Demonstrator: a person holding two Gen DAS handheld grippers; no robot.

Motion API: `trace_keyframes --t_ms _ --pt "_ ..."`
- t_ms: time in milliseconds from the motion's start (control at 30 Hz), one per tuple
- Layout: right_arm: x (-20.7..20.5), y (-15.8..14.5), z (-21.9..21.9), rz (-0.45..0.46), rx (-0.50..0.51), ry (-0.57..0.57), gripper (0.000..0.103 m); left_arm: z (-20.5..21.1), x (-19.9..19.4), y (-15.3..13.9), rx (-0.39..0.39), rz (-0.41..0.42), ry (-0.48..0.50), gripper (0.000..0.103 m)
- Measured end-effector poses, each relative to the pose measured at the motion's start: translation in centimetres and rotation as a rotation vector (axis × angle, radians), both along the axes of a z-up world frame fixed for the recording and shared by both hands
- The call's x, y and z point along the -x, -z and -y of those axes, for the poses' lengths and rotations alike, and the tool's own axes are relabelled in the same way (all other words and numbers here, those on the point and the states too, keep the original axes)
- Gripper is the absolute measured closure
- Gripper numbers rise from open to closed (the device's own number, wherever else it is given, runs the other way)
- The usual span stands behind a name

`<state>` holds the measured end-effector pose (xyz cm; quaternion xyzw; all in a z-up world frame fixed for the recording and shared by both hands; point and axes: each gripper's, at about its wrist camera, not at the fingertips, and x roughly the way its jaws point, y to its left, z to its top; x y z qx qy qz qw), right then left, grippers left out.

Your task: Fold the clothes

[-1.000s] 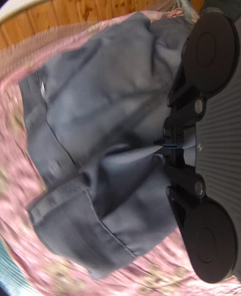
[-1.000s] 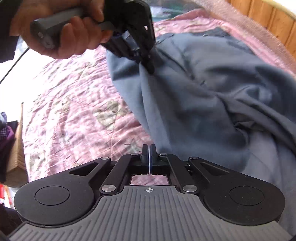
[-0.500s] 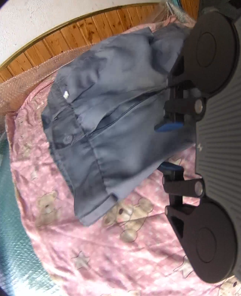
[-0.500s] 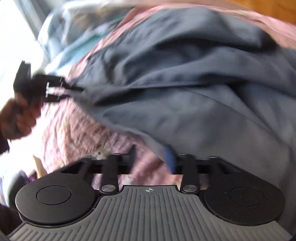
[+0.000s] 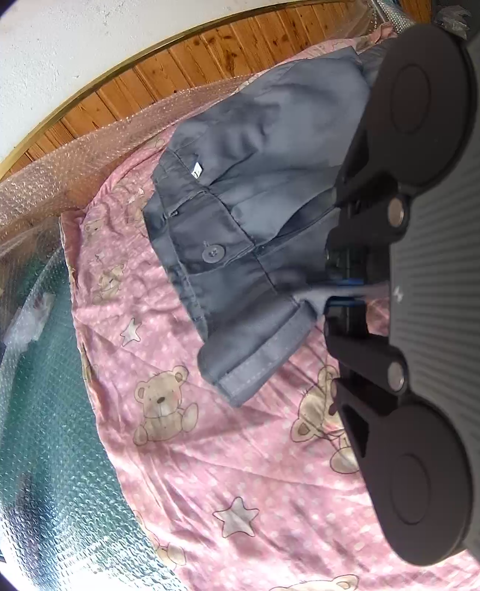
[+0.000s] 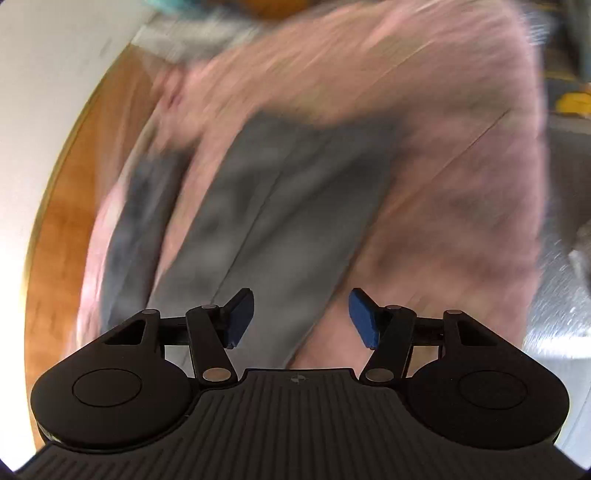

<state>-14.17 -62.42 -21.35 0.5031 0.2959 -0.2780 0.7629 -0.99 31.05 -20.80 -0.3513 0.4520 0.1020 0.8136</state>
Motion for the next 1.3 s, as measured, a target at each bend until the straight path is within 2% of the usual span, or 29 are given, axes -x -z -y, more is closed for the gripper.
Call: trace_keyframes --t_ms 33,67,133,200,233,267,300,333,367,400,467,567,667,733,767,833,867,933,1000,1033,1100,1133,1200,1233,1300 --pt "0.1 0.4 1.1 0.016 -0.005 0.025 0.041 0.0 -0.1 0.2 0.005 -0.011 0.004 0.093" --pt "-0.1 0.9 2.1 0.025 -0.01 0.04 0.041 0.0 -0.2 0.5 0.014 -0.022 0.004 0.086" --pt "-0.8 2.1 3.4 0.032 -0.013 0.051 0.041 0.0 -0.3 0.9 0.031 -0.04 0.005 0.078" --pt "-2.2 2.8 3.5 0.061 0.001 0.049 0.042 0.3 -1.0 0.5 0.015 -0.044 0.014 0.077" --pt "-3.3 2.9 3.8 0.067 0.004 0.039 0.043 0.5 -1.6 0.1 0.001 -0.042 0.023 0.08" --pt "-4.6 2.7 4.2 0.066 0.003 0.024 0.058 0.8 -2.3 -0.4 -0.015 -0.038 0.032 0.094" --pt "-6.0 2.5 4.7 0.064 0.002 0.008 0.07 0.9 -3.2 -1.0 -0.021 -0.036 0.038 0.098" --pt "-7.3 2.4 5.1 0.063 0.001 -0.008 0.092 1.0 -4.1 -1.6 -0.019 -0.036 0.04 0.099" --pt "-8.6 1.8 5.6 0.053 -0.002 -0.018 0.097 1.0 -5.0 -2.3 -0.018 -0.036 0.043 0.099" --pt "-9.5 0.9 6.0 0.044 -0.01 -0.019 0.098 1.1 -5.9 -3.0 -0.016 -0.036 0.045 0.099" --pt "-10.3 -1.0 6.4 0.083 -0.022 -0.003 0.101 1.2 -6.9 -4.4 -0.005 -0.019 0.046 0.099" --pt "-9.3 -3.3 5.9 0.129 0.014 0.0 0.102 1.1 -6.2 -5.8 0.005 0.017 0.038 0.1" --pt "-8.8 -2.7 5.7 0.068 0.013 -0.001 0.103 0.1 -4.5 -3.7 0.042 -0.072 -0.035 0.1" --pt "-9.3 -1.8 5.8 0.008 -0.008 0.002 0.103 -0.1 -5.8 -4.4 0.087 -0.056 -0.07 0.101" --pt "-10.4 -2.1 6.0 0.007 -0.008 -0.005 0.103 -0.1 -6.9 -5.0 0.112 -0.037 -0.084 0.101" --pt "-14.4 -5.7 6.1 0.105 0.019 -0.047 0.103 -0.2 -8.9 -6.2 0.161 0.002 -0.113 0.101" --pt "-16.5 -7.8 6.1 0.161 0.033 -0.07 0.103 0.0 -10.4 -8.1 0.17 0.051 -0.103 0.101" --pt "-19.4 -12.6 6.0 0.285 0.074 -0.114 0.103 0.6 -13.5 -13.2 0.162 0.182 -0.055 0.101" --pt "-20.8 -17.5 6.0 0.408 0.122 -0.148 0.103 0.2 -14.5 -18.4 0.161 0.305 -0.029 0.101" --pt "-20.5 -19.1 6.1 0.449 0.142 -0.155 0.103 0.0 -14.0 -19.4 0.156 0.335 -0.019 0.101" --pt "-19.3 -21.5 6.3 0.508 0.178 -0.16 0.103 -0.4 -11.9 -19.4 0.139 0.345 -0.001 0.101" --pt "-18.5 -21.7 6.6 0.509 0.192 -0.162 0.103 -0.7 -10.8 -19.3 0.13 0.35 0.008 0.101" --pt "-16.7 -20.0 7.1 0.455 0.208 -0.164 0.103 -1.1 -8.6 -19.3 0.112 0.36 0.026 0.1" --pt "-16.1 -17.8 7.4 0.391 0.202 -0.166 0.103 -1.1 -7.4 -17.5 0.12 0.326 0.033 0.1" --pt "-15.3 -12.5 7.8 0.239 0.18 -0.17 0.103 -0.2 -5.7 -11.7 0.091 0.177 0.049 0.1"
